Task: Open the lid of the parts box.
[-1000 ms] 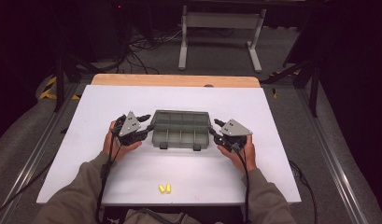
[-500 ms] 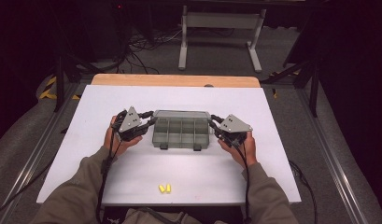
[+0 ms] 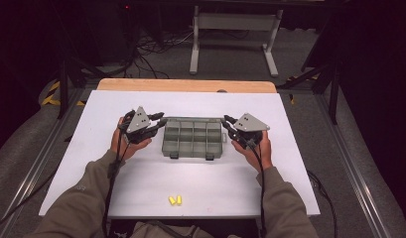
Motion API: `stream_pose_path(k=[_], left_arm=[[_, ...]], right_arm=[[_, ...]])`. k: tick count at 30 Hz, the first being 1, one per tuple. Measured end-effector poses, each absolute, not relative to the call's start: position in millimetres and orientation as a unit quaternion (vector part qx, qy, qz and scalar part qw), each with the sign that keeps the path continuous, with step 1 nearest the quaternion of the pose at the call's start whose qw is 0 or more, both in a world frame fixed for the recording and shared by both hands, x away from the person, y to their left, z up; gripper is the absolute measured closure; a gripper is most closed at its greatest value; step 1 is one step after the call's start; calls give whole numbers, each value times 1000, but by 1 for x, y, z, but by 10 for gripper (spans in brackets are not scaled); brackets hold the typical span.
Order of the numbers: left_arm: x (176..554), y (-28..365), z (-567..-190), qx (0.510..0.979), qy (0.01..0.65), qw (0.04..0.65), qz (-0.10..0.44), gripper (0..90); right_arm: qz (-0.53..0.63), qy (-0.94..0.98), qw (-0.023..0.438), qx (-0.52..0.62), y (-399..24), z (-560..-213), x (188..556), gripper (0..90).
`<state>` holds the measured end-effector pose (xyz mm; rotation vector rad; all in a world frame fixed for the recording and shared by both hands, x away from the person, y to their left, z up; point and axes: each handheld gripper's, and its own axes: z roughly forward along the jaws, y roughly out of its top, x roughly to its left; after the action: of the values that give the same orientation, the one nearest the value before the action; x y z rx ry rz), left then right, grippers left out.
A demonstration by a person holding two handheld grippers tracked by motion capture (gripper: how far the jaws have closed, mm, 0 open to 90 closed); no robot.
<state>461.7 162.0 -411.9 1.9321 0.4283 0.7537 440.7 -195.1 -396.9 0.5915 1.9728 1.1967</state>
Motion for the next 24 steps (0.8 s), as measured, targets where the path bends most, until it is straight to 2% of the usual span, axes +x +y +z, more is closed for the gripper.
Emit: stream_pose_path(k=[14, 22, 24], left_arm=[[499, 161, -412, 787, 215, 503, 284, 677], [515, 155, -424, 793, 233, 492, 272, 684], [520, 154, -429, 791, 244, 493, 267, 694]], right_arm=[[490, 761, 333, 267, -200, -384, 471, 786], [509, 743, 311, 303, -199, -391, 492, 802], [511, 740, 304, 314, -197, -397, 498, 782]])
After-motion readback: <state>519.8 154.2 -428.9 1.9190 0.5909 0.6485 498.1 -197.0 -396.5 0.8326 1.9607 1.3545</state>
